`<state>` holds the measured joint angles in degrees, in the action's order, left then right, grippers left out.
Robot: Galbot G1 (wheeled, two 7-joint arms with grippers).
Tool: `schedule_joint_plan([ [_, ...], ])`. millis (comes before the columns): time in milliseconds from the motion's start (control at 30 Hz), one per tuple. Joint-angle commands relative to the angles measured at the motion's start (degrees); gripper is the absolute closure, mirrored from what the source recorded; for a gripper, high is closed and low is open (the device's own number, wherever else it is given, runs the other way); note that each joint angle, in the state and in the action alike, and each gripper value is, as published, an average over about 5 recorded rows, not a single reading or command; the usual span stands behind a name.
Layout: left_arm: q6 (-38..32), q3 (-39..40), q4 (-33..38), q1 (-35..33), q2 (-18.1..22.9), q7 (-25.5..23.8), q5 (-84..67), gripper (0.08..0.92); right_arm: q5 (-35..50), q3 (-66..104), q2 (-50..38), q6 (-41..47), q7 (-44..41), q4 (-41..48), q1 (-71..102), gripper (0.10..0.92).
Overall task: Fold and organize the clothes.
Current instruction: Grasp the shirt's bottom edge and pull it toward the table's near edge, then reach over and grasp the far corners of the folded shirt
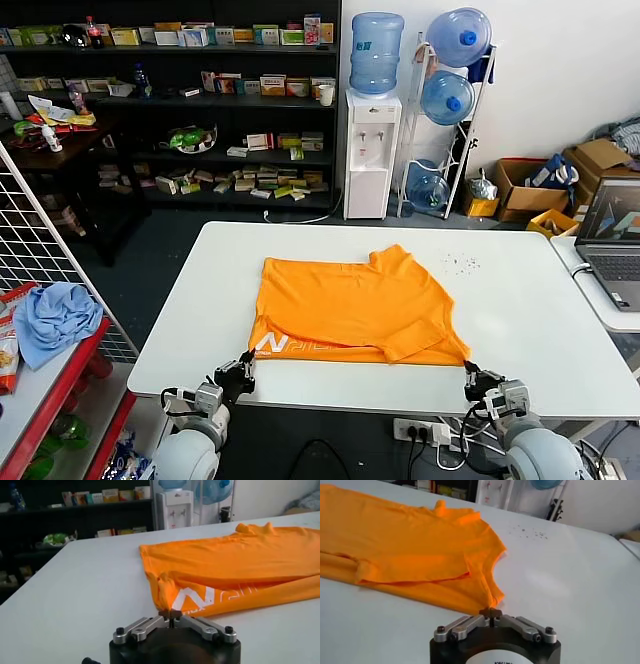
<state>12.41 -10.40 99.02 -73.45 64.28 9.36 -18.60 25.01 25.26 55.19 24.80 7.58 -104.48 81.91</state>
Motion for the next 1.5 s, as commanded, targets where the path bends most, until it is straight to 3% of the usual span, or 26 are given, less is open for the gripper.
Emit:
schedule_joint_plan([
  [33, 1.0, -0.1, 6.5, -5.5, -0.5, 0.1, 0.4, 0.897, 1.0, 0.4, -1.3, 2.1, 1.2, -5.6, 4.5, 0.9],
  [133, 2.4, -0.3, 8.1, -6.9, -0.3, 0.2, 0.8, 0.897, 1.0, 0.8, -1.2, 2.2, 1.8, -6.0, 5.1, 0.892],
  [300, 3.3, -0.5, 10.4, -8.3, -0.4, 0.4, 1.1, 0.839, 2.1, 1.3, -1.6, 2.0, 2.8, -6.9, 5.1, 0.774],
  [567, 3.5, -2.0, 10.3, -6.5, -1.3, 0.5, 0.7, 0.606, 3.9, 1.9, -4.3, 2.2, 3.2, -8.7, 4.1, 0.541],
  [667, 3.2, -2.3, 9.7, -4.3, -2.1, 0.3, 0.4, 0.519, 4.6, 2.1, -5.3, -1.9, 2.4, -7.9, 2.0, 0.454],
  [800, 1.8, -2.3, 7.5, 0.3, -2.4, 0.1, -0.3, 0.407, 5.7, 1.6, -5.9, -9.8, -0.4, -3.2, -3.3, 0.341],
  [967, -2.1, -0.1, 1.0, 8.4, -2.0, -0.2, -1.9, 0.261, 8.3, -0.9, -4.8, -12.7, -3.4, 6.7, -14.2, 0.223],
  [1100, -3.0, 2.6, -6.9, 17.5, -0.9, -0.2, -3.8, 0.188, 9.7, -3.6, -3.4, -12.1, -5.4, 14.2, -22.9, 0.204],
  [1500, -0.7, 13.3, -30.3, 38.7, 4.6, 0.3, -12.1, 0.177, 9.2, -11.2, 2.8, -9.9, -11.9, 36.8, -44.1, 0.203],
])
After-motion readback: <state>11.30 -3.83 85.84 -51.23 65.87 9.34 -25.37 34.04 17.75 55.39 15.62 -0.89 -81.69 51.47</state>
